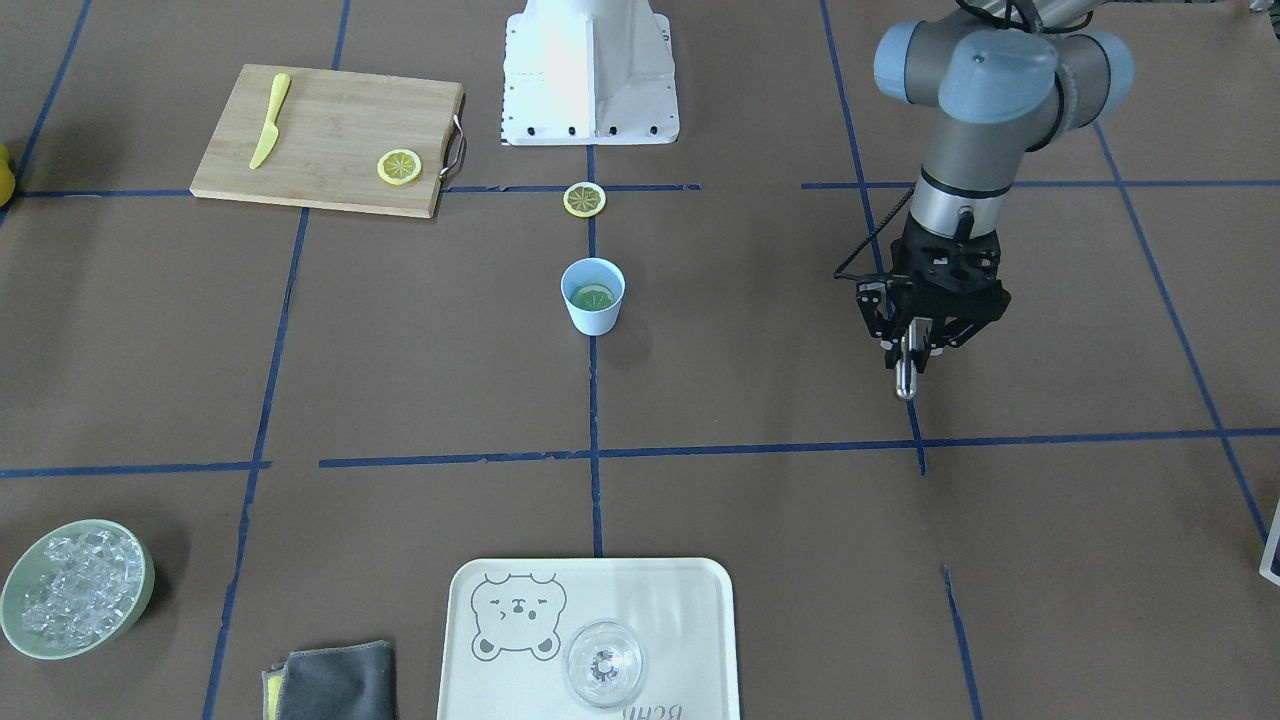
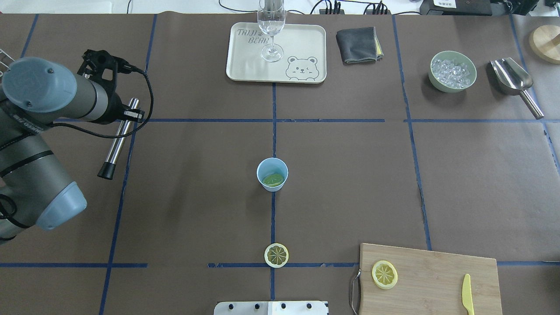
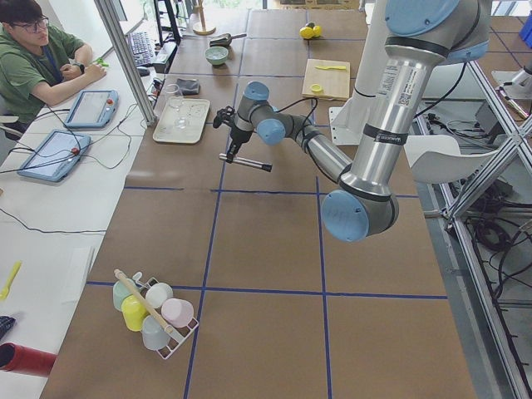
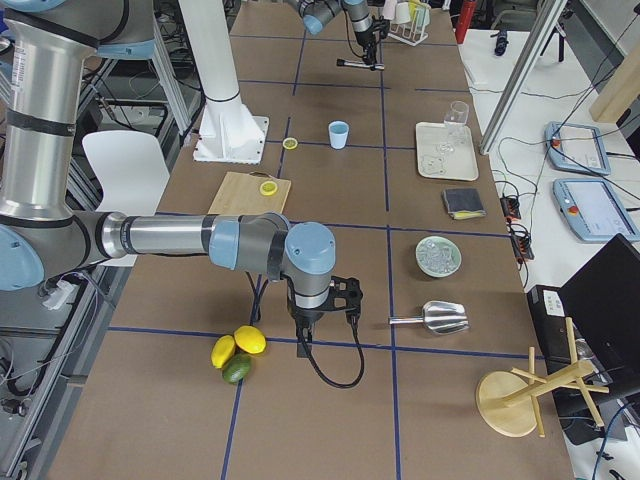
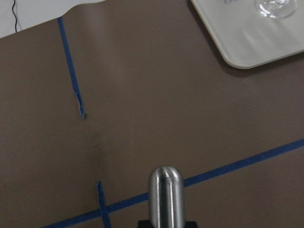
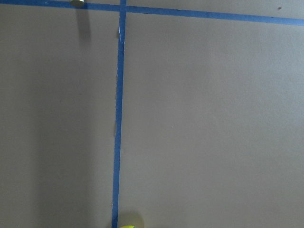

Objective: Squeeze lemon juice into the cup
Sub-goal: 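Set the muddler back down on the table and open the left gripper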

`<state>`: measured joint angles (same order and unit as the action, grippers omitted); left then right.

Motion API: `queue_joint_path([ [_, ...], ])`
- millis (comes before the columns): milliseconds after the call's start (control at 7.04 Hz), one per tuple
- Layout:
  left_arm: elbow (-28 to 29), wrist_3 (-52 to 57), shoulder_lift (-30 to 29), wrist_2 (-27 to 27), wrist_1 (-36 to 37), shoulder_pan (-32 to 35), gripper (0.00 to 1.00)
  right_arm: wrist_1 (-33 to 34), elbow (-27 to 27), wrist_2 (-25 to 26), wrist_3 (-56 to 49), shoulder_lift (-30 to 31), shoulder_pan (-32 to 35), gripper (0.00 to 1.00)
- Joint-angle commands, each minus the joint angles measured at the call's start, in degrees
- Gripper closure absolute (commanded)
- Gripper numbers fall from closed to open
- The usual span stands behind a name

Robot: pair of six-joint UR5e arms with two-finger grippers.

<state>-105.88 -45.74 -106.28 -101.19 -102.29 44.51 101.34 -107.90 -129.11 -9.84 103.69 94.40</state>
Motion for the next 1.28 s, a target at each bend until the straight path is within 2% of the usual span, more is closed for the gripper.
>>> queue_joint_path([
  [0,0.9,-2.4,3.9,-2.2,-0.4,0.4,1.0,0.0,0.0,0.0,0.0,-0.2,0.0,0.0],
  [284,6.2,-5.3,4.8,-2.1,-2.5,0.3,1.0,-0.1,-0.1,0.0,0.0,-0.3,0.0,0.0],
  [569,10.8,-5.7,6.3,-2.1,-10.0,0.1,1.0,-0.1,-0.3,0.0,0.0,-0.5,0.0,0.0],
  [853,11.0,-5.7,6.2,-2.0,-10.3,-0.1,1.0,-0.1,-0.3,0.0,0.0,-0.6,0.0,0.0],
  [995,11.1,-5.6,6.2,-1.9,-10.3,-0.2,0.56,-0.1,-0.3,0.0,0.0,-0.6,0.0,0.0],
  [1137,11.1,-5.1,6.3,-1.9,-10.3,-0.2,0.01,-0.1,-0.3,0.0,0.0,-0.6,0.0,0.0],
])
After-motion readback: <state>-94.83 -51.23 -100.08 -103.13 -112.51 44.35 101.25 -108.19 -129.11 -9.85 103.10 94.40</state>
